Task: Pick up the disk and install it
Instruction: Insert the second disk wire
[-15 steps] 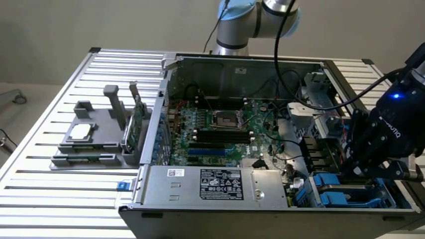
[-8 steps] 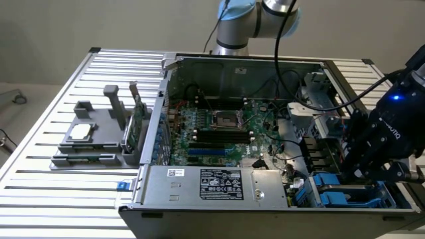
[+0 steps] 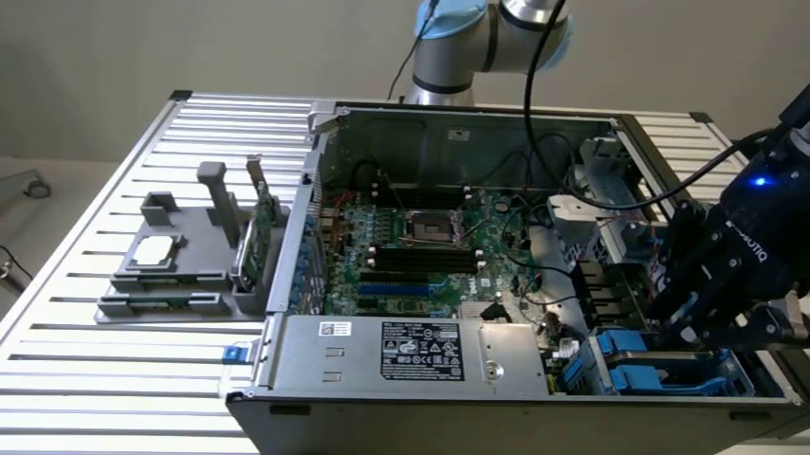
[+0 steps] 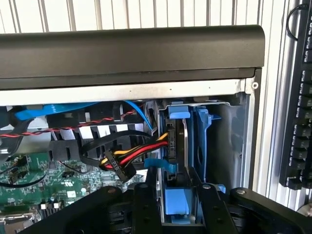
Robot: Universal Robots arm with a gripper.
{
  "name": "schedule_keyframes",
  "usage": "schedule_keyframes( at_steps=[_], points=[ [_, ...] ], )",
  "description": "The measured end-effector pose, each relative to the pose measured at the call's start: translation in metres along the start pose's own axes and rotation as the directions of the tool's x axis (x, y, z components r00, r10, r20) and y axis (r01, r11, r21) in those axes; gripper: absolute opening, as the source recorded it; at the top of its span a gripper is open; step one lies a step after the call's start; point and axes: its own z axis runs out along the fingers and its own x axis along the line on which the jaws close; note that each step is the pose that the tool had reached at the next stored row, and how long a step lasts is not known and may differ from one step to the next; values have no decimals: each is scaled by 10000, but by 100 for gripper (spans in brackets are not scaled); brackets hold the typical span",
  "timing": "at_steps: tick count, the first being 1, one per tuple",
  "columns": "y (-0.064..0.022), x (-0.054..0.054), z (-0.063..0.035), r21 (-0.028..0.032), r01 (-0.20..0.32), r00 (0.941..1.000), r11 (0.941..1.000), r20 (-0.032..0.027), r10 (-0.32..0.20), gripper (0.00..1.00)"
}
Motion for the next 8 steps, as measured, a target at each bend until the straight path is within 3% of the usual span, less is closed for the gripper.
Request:
schedule_keyframes(
  at_steps=[4, 8],
  points=[
    [-57, -7, -45, 2, 1, 10000, 10000, -2, -1, 36],
    [-189, -22, -62, 3, 1, 10000, 10000, -8, -1, 36]
  ],
)
